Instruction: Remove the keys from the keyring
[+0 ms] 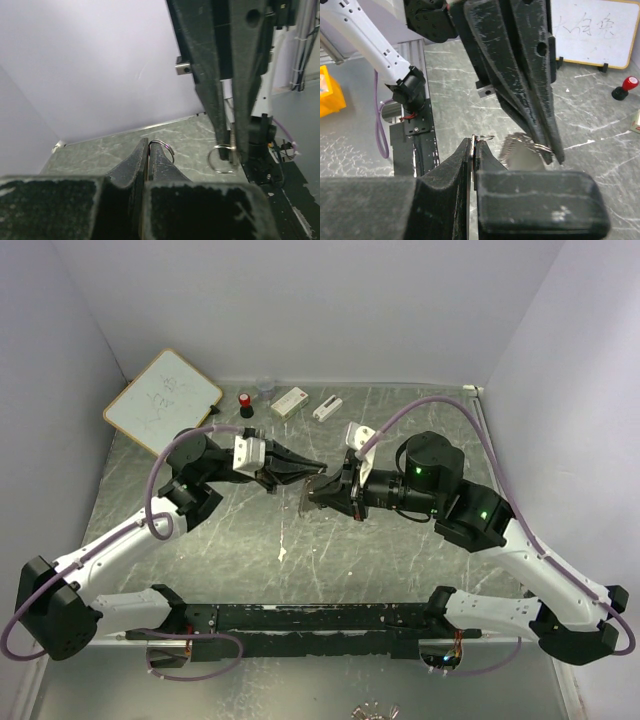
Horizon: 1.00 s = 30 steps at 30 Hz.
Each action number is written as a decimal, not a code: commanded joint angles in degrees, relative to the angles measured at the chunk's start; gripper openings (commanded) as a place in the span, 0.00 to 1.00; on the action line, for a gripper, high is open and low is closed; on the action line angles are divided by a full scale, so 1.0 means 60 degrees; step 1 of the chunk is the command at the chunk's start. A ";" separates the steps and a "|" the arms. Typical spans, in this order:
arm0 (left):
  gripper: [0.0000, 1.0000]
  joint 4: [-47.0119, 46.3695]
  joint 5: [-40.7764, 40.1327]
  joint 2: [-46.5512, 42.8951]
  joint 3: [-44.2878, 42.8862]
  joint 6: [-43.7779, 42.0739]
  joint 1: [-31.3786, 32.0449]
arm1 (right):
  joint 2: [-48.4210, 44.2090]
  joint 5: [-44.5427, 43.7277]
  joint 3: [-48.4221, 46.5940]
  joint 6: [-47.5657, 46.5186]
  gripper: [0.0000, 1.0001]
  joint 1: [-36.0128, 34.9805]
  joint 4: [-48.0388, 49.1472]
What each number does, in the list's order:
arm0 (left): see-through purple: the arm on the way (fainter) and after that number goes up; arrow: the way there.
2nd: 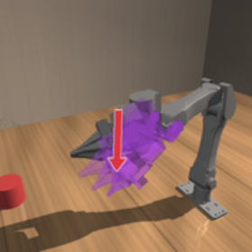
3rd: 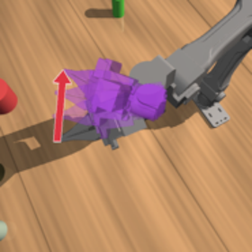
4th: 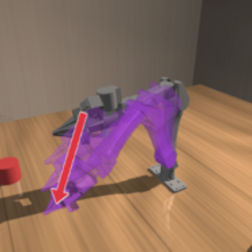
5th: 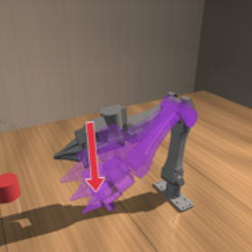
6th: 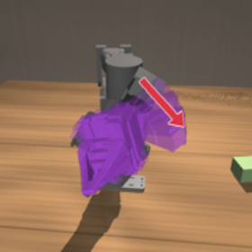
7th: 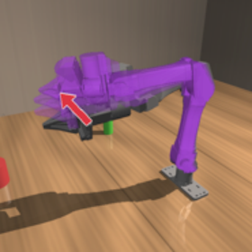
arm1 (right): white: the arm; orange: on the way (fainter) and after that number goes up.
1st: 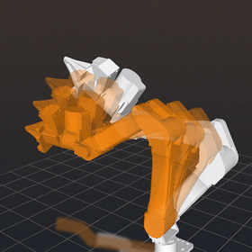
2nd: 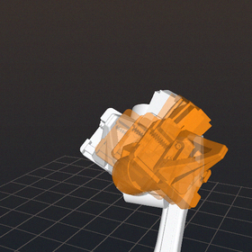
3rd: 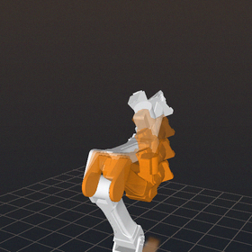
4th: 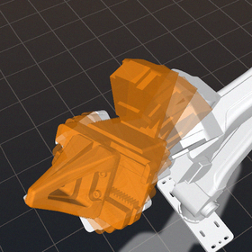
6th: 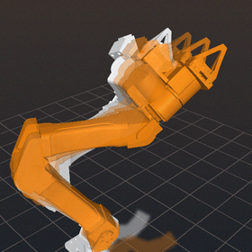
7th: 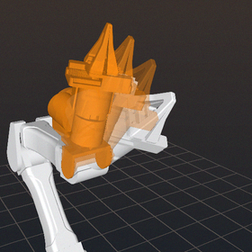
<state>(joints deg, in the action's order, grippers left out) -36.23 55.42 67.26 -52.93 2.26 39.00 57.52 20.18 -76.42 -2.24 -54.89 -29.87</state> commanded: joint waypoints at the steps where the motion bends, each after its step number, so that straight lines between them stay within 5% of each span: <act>1: 0.07 0.0720 -0.0955 -0.0003 -0.0447 -0.0645 0.0049 | -0.0054 0.0429 -0.0230 0.0025 0.00 -0.0038 0.0296; 7: 0.07 0.0929 -0.1840 -0.0179 -0.0433 -0.0823 0.0062 | -0.0180 -0.0514 0.0612 0.0248 0.00 -0.0043 0.0678; 13: 0.07 0.2074 -0.3181 -0.0171 -0.0256 -0.1543 -0.0103 | -0.0296 -0.3323 0.1267 0.0646 0.00 -0.0030 0.0930; 20: 0.07 0.1139 -0.3424 0.0157 0.0918 -0.0166 -0.1562 | -0.0149 -0.6484 0.1538 0.1275 0.00 0.0225 0.1152; 23: 0.07 0.1333 -0.4115 0.0383 0.1187 -0.0190 -0.1709 | 0.0117 -0.6266 0.1446 0.1362 0.00 0.1249 0.1293; 30: 0.07 0.1046 -0.4700 0.0950 0.1870 0.0358 -0.1983 | 0.1667 -0.3380 0.2038 0.2438 0.00 0.5798 0.2233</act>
<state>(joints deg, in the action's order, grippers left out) -26.06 29.61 71.79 -44.21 0.82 28.42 62.76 -8.95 -67.26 7.51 -31.31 -20.75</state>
